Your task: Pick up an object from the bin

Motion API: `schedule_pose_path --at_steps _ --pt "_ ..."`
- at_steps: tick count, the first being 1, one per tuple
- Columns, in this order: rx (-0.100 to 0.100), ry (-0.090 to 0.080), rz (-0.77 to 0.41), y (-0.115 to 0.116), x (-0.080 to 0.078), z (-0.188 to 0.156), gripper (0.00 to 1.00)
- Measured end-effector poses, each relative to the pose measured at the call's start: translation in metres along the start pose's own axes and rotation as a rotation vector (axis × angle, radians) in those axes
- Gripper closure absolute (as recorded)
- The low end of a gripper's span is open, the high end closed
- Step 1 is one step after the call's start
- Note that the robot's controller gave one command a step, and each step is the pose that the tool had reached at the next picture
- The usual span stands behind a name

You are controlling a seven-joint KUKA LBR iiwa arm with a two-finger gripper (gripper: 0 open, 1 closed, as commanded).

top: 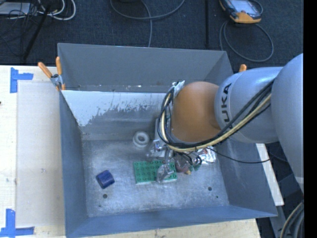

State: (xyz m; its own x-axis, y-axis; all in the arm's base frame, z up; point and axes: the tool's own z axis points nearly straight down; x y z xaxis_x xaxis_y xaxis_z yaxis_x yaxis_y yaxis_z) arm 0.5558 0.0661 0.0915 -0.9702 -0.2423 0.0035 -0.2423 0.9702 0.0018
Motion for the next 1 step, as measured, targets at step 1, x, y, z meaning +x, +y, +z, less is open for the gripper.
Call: schedule_pose_path --at_steps 1 --pt "0.016 -0.033 -0.047 0.0237 0.009 0.0093 1.0"
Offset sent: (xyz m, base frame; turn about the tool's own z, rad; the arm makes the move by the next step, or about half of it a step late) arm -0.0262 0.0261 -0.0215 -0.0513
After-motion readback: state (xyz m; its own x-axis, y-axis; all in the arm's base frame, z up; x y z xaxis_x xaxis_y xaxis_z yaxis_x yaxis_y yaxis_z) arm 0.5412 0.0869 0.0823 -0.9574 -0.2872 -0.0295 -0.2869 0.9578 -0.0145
